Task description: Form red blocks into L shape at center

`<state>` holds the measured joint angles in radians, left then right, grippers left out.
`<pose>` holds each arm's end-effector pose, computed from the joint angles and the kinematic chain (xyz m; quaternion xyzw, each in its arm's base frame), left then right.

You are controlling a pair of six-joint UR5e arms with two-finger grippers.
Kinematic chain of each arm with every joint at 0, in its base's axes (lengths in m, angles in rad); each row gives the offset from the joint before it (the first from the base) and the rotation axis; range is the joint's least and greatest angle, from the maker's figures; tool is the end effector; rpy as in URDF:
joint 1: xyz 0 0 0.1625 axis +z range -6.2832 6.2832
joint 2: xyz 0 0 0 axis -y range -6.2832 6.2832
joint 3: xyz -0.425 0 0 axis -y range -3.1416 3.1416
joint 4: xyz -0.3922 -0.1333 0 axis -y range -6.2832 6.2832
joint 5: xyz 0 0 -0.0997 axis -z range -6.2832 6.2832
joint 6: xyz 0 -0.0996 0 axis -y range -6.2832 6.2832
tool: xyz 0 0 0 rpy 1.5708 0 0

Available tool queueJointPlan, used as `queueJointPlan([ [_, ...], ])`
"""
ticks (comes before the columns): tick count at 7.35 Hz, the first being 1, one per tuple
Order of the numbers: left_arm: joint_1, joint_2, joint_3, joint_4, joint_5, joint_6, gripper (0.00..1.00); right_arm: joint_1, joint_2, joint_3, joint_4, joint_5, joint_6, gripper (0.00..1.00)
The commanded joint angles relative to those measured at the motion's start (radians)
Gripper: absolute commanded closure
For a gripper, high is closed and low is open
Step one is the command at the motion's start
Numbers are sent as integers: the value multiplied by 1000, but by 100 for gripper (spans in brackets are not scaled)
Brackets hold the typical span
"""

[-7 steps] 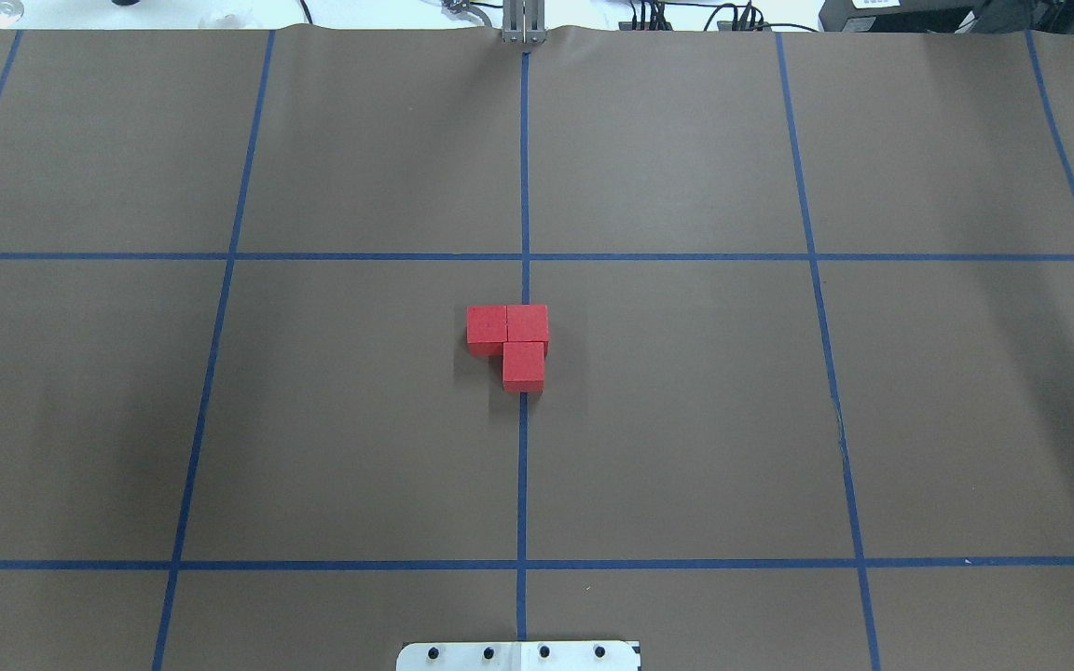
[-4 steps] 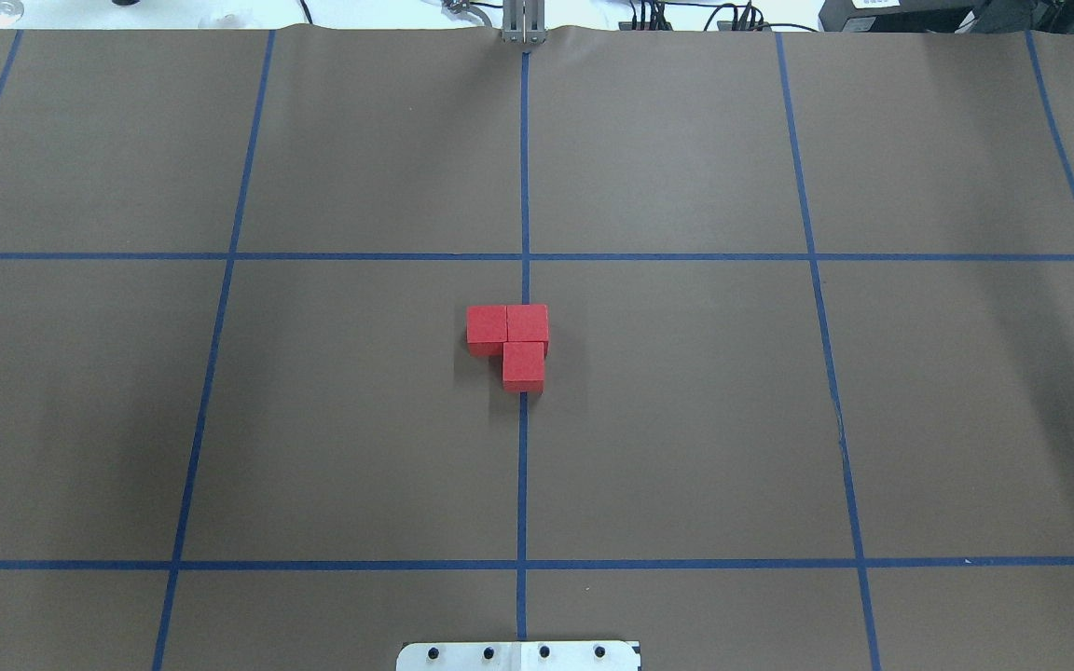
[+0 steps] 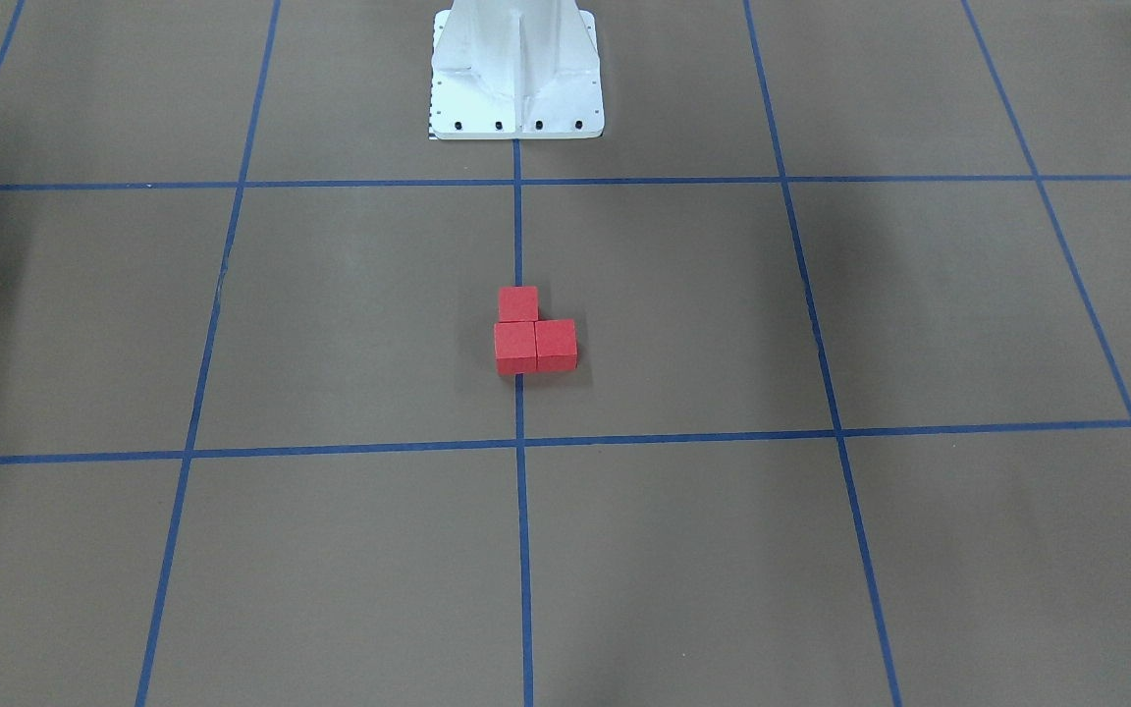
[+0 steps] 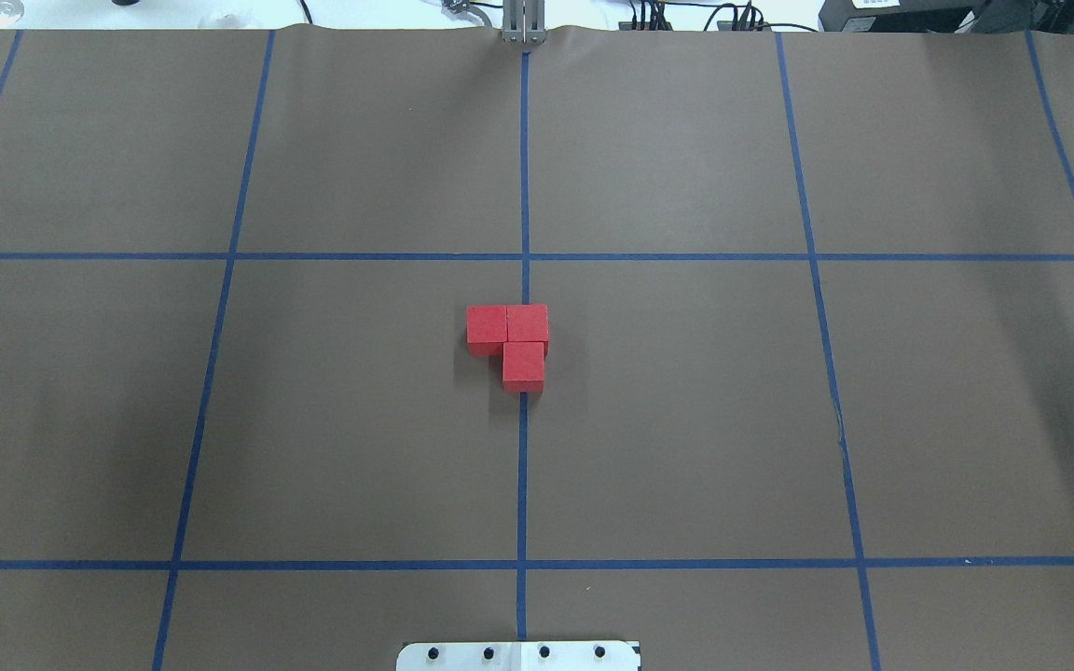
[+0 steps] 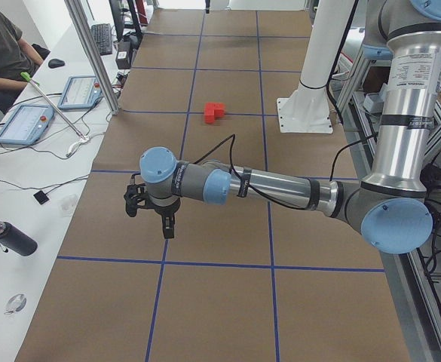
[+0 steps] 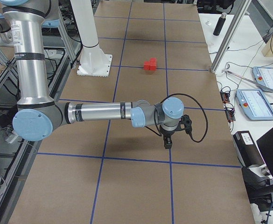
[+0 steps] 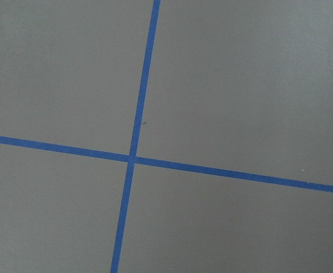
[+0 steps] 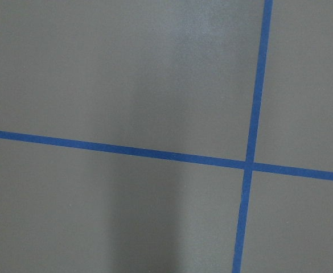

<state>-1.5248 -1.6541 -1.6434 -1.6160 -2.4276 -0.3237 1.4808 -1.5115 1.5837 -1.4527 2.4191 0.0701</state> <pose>-0.0334 -0.5356 0.5691 0.0138 0.4231 -0.0840 0.9021 0.0110 -0.5299 0.6043 0.0536 -0.4153 -0.0481 0.9068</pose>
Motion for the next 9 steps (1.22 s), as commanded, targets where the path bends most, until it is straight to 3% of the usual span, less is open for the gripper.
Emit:
queueJointPlan([
  [1,0,0,-3,-1,-5,0,0,0,-6,-2,25,0,2,1],
  [9,0,-1,-12,-2,-7,-2,0,0,8,-4,28,0,0,1],
])
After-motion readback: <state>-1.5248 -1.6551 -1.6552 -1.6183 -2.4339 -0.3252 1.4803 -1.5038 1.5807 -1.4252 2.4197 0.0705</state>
